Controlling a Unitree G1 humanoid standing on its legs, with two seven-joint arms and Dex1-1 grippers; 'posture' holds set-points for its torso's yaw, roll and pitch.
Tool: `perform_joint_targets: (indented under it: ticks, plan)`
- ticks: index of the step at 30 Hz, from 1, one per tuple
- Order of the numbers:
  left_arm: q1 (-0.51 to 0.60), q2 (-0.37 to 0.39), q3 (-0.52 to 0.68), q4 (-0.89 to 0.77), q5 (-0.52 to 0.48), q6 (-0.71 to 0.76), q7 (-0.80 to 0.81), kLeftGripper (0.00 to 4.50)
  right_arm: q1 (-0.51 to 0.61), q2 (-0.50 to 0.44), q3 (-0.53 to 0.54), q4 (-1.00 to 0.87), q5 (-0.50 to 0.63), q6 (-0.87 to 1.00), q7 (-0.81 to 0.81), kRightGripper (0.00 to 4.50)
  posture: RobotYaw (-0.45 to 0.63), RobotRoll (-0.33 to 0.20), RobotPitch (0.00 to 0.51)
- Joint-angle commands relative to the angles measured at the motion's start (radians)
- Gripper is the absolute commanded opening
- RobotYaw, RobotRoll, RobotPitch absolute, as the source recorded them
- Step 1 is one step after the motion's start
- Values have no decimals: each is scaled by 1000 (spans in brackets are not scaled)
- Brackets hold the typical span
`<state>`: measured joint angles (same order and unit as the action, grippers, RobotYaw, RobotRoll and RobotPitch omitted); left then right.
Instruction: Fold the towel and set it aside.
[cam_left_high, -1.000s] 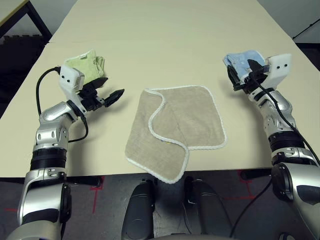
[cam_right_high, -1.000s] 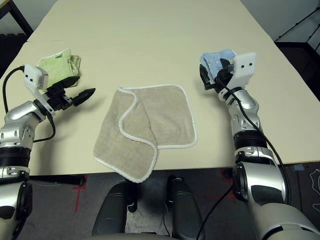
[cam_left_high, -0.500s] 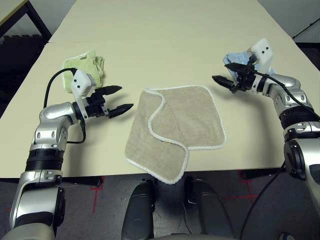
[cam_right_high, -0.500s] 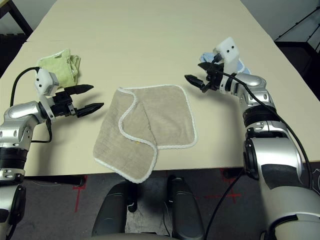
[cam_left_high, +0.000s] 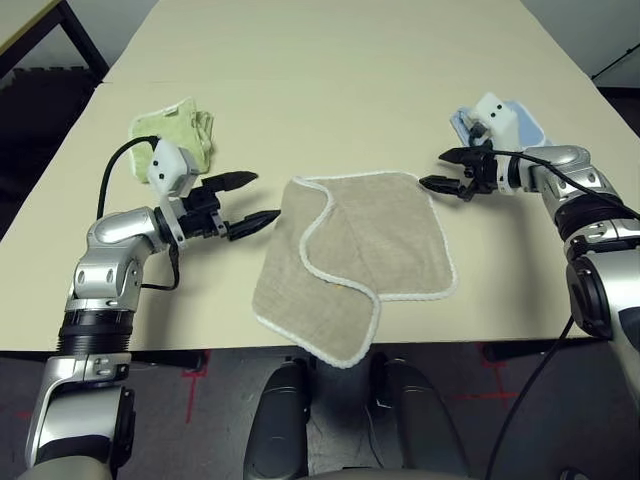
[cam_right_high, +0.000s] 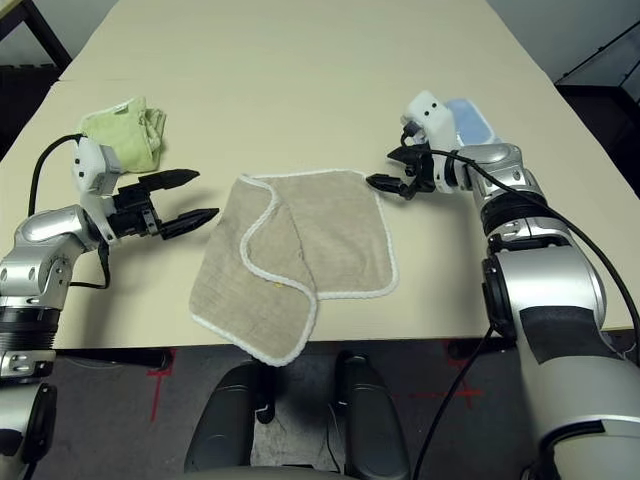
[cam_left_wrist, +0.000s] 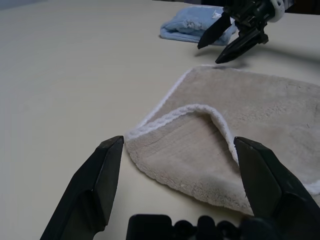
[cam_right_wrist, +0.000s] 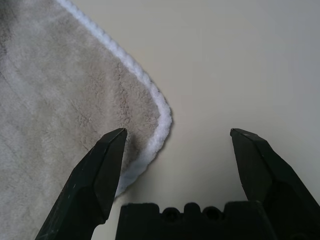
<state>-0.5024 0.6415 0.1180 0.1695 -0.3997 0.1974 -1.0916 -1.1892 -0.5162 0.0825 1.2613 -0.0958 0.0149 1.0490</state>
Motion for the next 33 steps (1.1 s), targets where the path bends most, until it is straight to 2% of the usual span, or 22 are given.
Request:
perform_joint_targets:
  ticks: [1,9,11,13,23,24,28,33]
  plan:
    - [15,-4,-6,-38,-18,29,5,4476,-16,9,22,24,-38,-7,-14,4500,116,0,213]
    - [25,7,-11,-63,-16,43,1,4476,-22,28,29,39,-73,10,-19,4500,121,0,215]
    - [29,9,-10,-74,-18,50,2,4500,-20,29,27,43,-77,16,-20,4213,121,0,215]
    - [33,11,-10,-82,-20,57,1,4500,-18,32,23,45,-77,22,-22,3813,119,0,217]
    - [40,7,-17,-108,-21,82,1,4500,-11,41,15,44,-75,27,-21,260,109,0,220]
    - [38,6,-18,-108,-20,83,1,4500,-12,41,14,43,-74,25,-21,25,109,0,220]
    - [36,2,-22,-105,-19,84,0,4500,-12,40,0,37,-61,9,-12,25,104,0,219]
    - [40,-9,-32,-108,-19,85,7,4500,-10,45,-109,11,52,-59,42,25,98,0,218]
